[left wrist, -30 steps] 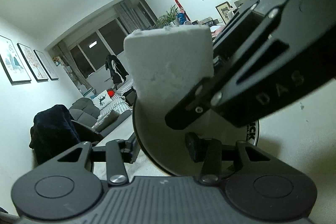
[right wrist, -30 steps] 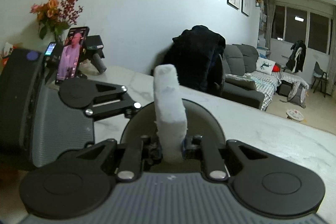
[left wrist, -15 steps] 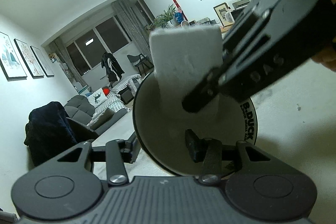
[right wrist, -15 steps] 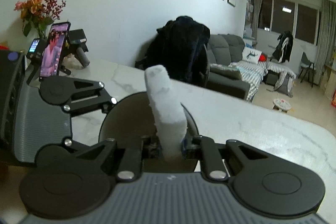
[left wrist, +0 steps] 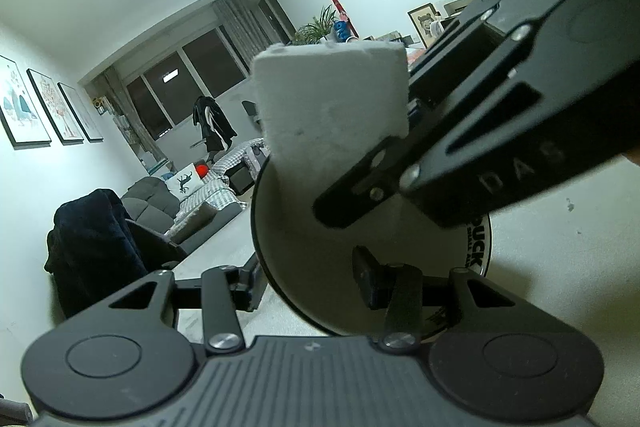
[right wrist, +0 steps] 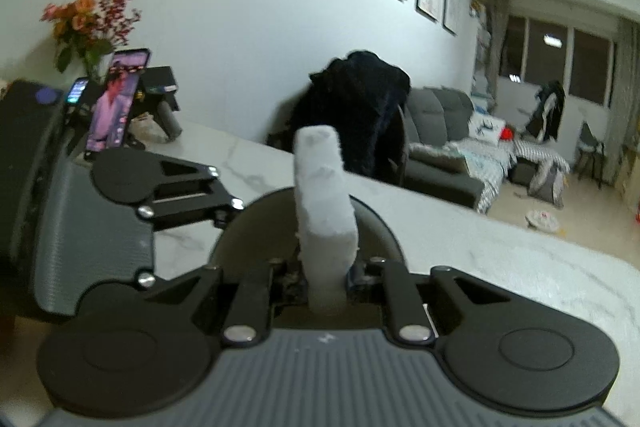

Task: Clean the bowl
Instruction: 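Scrub the bowl's inner wall with the sponge in the right tool while the left tool holds the bowl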

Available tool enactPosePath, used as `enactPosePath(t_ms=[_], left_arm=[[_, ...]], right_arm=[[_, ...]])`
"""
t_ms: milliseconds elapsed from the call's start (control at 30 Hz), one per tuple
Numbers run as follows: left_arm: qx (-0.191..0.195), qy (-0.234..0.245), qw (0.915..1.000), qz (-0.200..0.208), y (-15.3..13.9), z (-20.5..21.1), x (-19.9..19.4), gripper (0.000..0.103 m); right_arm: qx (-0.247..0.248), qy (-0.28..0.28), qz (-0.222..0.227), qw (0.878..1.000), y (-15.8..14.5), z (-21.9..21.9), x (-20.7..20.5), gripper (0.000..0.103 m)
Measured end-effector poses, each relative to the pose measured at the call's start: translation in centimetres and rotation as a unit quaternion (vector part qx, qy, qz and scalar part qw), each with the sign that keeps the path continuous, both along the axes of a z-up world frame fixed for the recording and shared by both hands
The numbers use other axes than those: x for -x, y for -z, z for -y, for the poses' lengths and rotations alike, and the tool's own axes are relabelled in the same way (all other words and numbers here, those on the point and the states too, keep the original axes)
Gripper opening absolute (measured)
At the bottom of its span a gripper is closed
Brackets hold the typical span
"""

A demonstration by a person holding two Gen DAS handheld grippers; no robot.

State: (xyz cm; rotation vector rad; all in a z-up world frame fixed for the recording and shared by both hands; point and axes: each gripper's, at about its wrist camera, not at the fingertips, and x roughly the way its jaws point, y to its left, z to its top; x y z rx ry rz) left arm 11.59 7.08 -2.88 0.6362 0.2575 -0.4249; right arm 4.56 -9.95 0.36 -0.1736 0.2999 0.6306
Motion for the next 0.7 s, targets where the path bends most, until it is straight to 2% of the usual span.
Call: enactPosePath(t_ms=[200, 633, 700], left_arm=[[0.000, 0.002, 1.0000, -0.001, -0.5, -0.4, -1.6, 0.047], [-0.002, 0.006, 1.0000, -0.003, -1.5, -1.6, -3.9, 0.047], [-0.002, 0.007, 1.0000, -0.004, -1.7, -1.7, -4.2, 0.047]], right_arm=[[0.008, -0.011, 0.006, 1.000, 0.0, -0.7, 0.3, 0.018], [0.021, 0.016, 0.016, 1.000, -0.5, -0.2, 0.0, 0.018], [0.020, 0.021, 0.007, 1.000, -0.4, 0.0, -0.2, 0.018]])
